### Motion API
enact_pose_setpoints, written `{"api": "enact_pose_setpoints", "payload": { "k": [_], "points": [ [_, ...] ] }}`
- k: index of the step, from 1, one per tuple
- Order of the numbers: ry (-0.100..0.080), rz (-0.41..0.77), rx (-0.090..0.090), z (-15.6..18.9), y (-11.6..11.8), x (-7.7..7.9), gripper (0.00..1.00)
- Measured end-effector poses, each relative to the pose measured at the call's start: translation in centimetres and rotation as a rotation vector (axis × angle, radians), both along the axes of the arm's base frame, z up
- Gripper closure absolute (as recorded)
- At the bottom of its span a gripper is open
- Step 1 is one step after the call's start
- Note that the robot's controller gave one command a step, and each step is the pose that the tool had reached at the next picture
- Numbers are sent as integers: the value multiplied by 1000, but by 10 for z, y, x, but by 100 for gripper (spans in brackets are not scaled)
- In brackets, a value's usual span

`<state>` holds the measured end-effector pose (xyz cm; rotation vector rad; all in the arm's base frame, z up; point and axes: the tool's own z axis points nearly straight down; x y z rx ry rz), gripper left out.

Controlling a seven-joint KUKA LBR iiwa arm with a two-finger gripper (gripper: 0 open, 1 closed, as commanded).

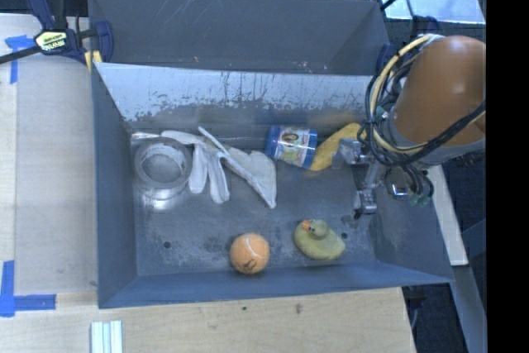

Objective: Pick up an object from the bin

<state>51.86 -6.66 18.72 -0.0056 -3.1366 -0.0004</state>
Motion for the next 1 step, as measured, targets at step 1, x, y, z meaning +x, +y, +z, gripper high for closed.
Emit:
{"api": "enact_pose_setpoints", "payload": {
  "k": [1],
  "points": [
    [-8, 2, -1, 5, 0, 1, 0]
  ]
}}
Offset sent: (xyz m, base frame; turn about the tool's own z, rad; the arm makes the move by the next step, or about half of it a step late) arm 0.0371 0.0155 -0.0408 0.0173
